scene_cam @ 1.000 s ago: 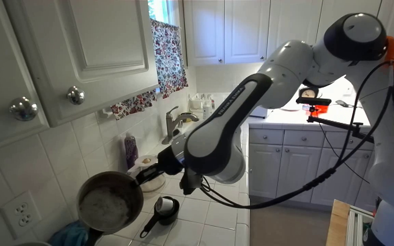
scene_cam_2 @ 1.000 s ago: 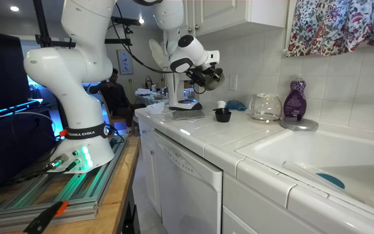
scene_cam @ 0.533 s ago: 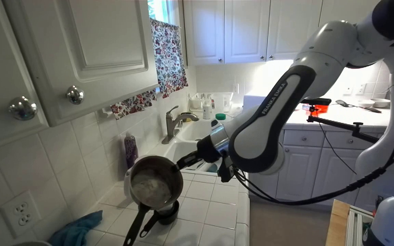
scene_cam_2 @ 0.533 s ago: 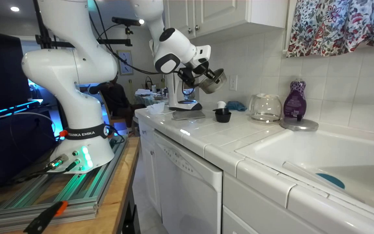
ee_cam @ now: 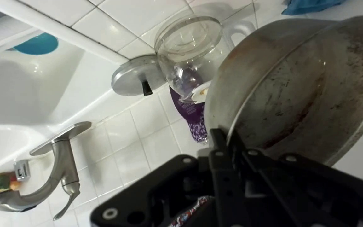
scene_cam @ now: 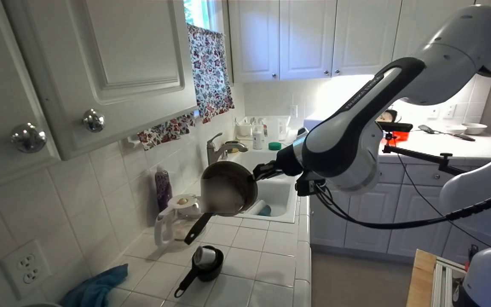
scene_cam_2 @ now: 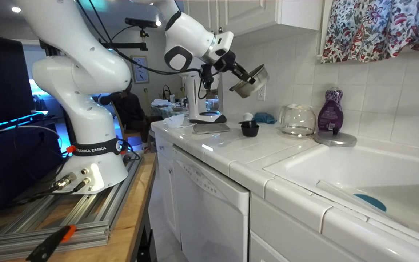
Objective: Bring the pan closer to the sink, then place a lid on it
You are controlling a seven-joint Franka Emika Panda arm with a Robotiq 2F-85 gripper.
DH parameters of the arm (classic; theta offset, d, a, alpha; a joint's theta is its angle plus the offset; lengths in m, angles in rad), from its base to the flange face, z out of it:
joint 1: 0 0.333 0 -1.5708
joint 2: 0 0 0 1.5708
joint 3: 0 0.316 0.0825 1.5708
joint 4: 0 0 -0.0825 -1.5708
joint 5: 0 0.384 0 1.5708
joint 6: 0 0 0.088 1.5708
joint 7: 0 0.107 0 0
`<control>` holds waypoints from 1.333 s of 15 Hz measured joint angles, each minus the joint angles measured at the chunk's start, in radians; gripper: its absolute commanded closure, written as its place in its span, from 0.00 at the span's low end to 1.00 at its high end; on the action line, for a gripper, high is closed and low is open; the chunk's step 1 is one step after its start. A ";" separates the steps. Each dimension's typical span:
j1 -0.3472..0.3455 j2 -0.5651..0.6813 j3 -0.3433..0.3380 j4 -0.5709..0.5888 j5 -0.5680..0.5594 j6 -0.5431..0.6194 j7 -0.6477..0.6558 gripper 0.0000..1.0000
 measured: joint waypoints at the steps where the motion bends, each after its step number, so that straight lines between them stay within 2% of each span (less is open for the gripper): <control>1: -0.026 0.022 0.022 0.000 0.007 -0.009 -0.023 0.94; 2: -0.035 0.039 0.028 0.000 0.009 -0.012 -0.037 0.99; 6: -0.042 0.051 0.021 0.000 0.016 -0.031 -0.046 0.99; 8: -0.091 0.039 0.024 0.001 0.073 -0.104 -0.056 0.99; 10: -0.187 0.009 0.043 0.003 0.160 -0.209 -0.093 0.99; 13: -0.402 -0.066 0.096 0.009 0.262 -0.402 -0.141 0.99; 16: -0.593 -0.162 0.140 0.019 0.270 -0.575 -0.126 0.99; 20: -0.741 -0.269 0.200 0.043 0.223 -0.707 -0.036 0.99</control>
